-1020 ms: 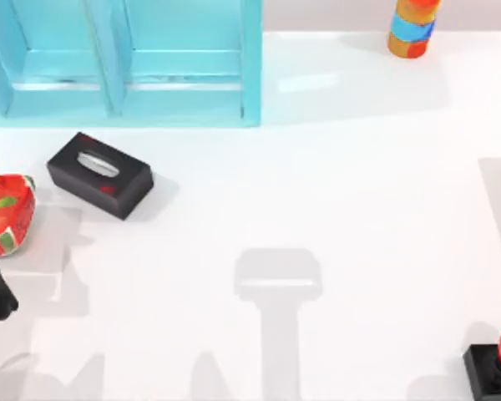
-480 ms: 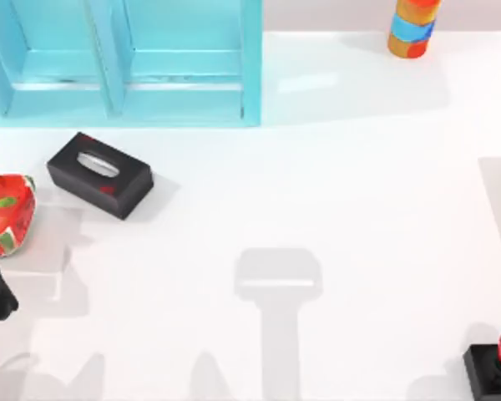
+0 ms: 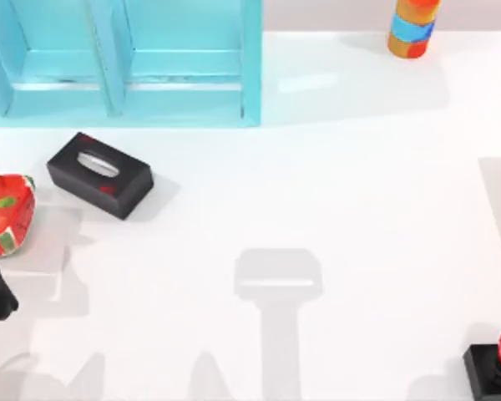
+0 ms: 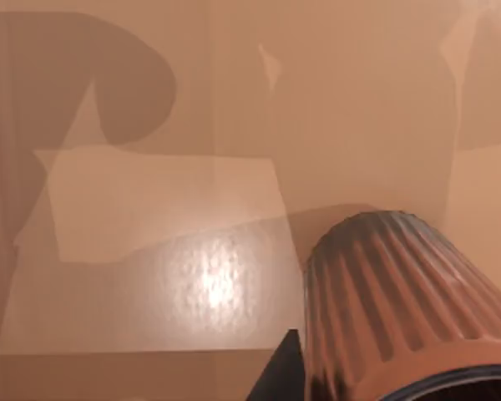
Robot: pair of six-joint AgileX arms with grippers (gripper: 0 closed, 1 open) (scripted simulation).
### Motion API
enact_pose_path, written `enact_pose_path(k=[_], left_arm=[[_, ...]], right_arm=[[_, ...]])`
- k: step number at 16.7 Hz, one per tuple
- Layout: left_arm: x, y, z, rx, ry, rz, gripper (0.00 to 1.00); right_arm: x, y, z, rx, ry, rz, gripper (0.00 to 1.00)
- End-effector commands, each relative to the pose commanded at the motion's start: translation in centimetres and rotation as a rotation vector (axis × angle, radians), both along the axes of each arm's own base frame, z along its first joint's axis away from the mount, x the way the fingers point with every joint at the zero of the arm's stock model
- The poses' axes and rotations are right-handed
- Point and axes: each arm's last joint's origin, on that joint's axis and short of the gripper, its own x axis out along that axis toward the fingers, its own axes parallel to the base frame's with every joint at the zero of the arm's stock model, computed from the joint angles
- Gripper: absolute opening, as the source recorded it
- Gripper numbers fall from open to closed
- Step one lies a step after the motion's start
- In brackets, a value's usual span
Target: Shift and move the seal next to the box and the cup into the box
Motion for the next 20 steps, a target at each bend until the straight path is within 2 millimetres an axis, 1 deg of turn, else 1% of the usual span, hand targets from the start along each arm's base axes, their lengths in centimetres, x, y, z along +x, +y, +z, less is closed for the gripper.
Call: enact_pose_path(k=[4,5,14,16,20], left_arm=[[0.0,0.0,0.0,0.0,0.0,0.0,1.0],[0.0,0.0,0.0,0.0,0.0,0.0,1.0],[0.0,0.0,0.0,0.0,0.0,0.0,1.0],[0.0,0.0,0.0,0.0,0.0,0.0,1.0],[0.0,0.0,0.0,0.0,0.0,0.0,1.0]], right_arm=[[0.0,0.0,0.0,0.0,0.0,0.0,0.98],[0.0,0.0,0.0,0.0,0.0,0.0,1.0],[0.0,0.0,0.1,-0.001,-0.001,0.001,1.0],[0.2,-0.1,0.8,0.0,-0.001,0.0,1.0],[0.4,-0.3,3.2,0.003,0.002,0.003,1.0]])
